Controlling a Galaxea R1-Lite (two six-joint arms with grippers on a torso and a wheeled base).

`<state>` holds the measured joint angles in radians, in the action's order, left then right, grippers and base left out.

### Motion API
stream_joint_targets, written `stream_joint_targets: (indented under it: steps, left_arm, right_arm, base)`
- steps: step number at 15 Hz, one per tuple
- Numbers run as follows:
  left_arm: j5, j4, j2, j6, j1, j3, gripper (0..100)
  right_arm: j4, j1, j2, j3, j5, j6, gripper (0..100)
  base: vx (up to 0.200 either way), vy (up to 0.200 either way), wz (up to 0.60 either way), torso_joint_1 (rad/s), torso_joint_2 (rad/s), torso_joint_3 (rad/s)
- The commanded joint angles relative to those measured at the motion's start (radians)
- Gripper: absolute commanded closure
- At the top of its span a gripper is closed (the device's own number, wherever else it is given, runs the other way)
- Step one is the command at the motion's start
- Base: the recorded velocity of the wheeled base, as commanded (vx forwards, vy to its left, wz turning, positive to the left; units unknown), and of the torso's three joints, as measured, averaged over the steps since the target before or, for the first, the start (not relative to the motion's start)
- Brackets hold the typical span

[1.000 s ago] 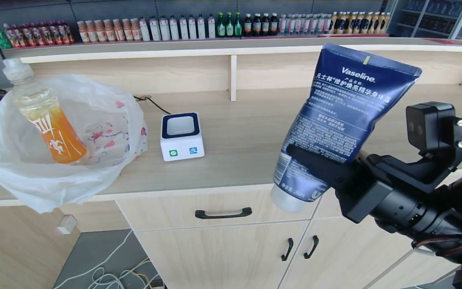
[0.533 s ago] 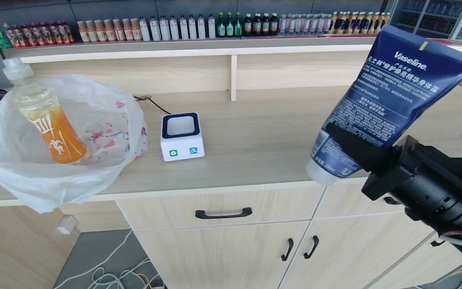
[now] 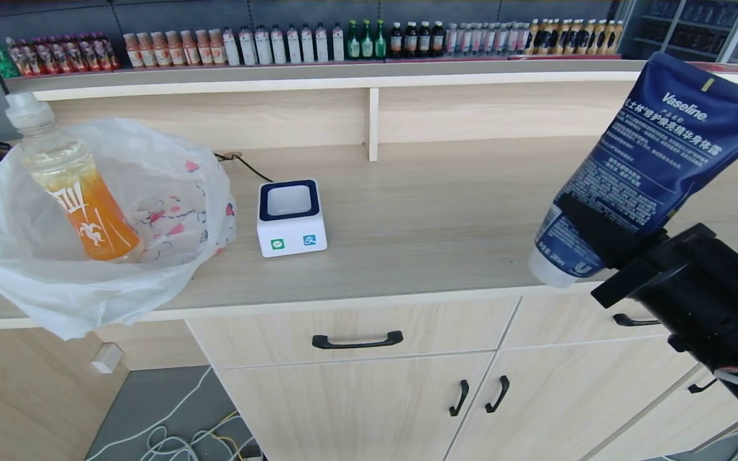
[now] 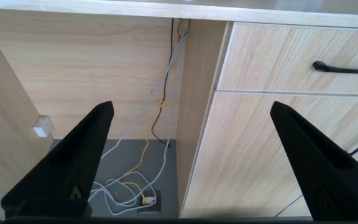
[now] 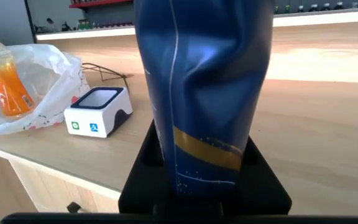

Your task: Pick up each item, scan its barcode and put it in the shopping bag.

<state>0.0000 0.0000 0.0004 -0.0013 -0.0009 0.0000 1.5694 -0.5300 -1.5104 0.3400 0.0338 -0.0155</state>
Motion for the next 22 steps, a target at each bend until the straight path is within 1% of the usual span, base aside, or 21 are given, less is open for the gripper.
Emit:
stream_joint_targets:
  steps: [1,3,10,12,13,15,19,21,22]
  left_arm:
    - [0.000,0.000,0.000,-0.002,0.001,0.000,0]
    - [0.000,0.000,0.000,-0.005,0.001,0.000,0]
    - [0.000,0.000,0.000,-0.005,0.001,0.000,0]
    - [0.000,0.000,0.000,-0.005,0.001,0.000,0]
    - [0.000,0.000,0.000,-0.005,-0.001,0.000,0]
    - [0.000,0.000,0.000,-0.006,0.001,0.000,0]
    - [0.000,0.000,0.000,-0.006,0.001,0.000,0]
    - [0.000,0.002,0.000,-0.006,0.001,0.000,0]
    - [0.000,0.002,0.000,-0.006,0.001,0.000,0]
  right_arm:
    - [0.001,0.036,-0.002,0.077,0.000,-0.006,100]
    - [0.001,0.054,-0.017,0.125,0.000,-0.011,100]
    - [0.001,0.068,-0.020,0.123,0.000,-0.006,100]
    - [0.001,0.105,-0.022,0.134,0.005,-0.014,100]
    - [0.001,0.123,-0.019,0.142,0.034,-0.021,100]
    - [0.001,0.123,-0.016,0.168,0.104,-0.020,100]
    - [0.001,0.130,-0.001,0.191,0.135,-0.026,100]
    - [0.001,0.131,-0.001,0.197,0.184,-0.029,100]
    - [0.001,0.131,0.001,0.197,0.184,-0.029,100]
  base:
    - [0.000,0.000,0.00,0.000,0.00,0.000]
    - [0.000,0.000,0.00,0.000,0.00,0.000]
    - [0.000,0.200,0.00,0.005,0.00,0.001]
    - [0.000,0.200,0.00,0.002,0.00,0.000]
    - [0.000,0.200,0.00,0.017,0.01,0.002]
    - [0.000,0.200,0.00,0.007,0.00,0.000]
    - [0.000,0.200,0.00,0.001,0.00,0.001]
    - [0.000,0.200,0.00,0.000,0.00,0.009]
    - [0.000,0.200,0.00,0.007,0.00,0.002]
